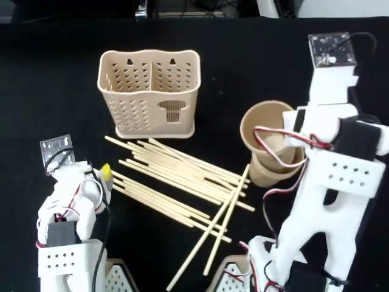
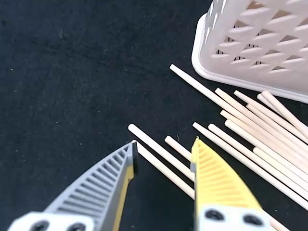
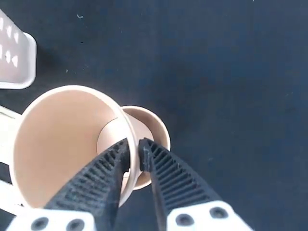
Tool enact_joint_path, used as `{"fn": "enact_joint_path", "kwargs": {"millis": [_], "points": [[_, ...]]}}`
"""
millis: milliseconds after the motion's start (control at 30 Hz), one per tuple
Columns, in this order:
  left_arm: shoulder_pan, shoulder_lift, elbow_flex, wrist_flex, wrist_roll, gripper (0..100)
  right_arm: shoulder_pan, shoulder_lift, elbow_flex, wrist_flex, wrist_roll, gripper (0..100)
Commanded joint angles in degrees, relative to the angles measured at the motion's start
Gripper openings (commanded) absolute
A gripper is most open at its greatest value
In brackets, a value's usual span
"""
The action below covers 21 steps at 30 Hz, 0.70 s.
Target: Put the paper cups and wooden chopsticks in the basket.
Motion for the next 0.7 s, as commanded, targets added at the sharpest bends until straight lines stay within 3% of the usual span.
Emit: {"fn": "enact_joint_path", "kwargs": {"millis": [0, 300, 500, 667], "points": [[-0.4, -0.62, -0.48, -0.97, -0.62, 20, 0.79, -0.57, 5.23, -6.42, 0.0, 1.2], [-0.4, -0.62, -0.57, -1.14, -0.62, 20, 4.92, -0.57, 17.54, -14.59, 0.62, 1.6], [-0.4, -0.62, -0.48, -1.14, -0.62, 20, 4.48, -0.57, 19.03, -14.24, 1.67, 15.2], [-0.4, -0.62, -0.48, -1.14, -0.62, 20, 4.66, -2.33, 17.45, -11.69, 1.67, 15.6]]}}
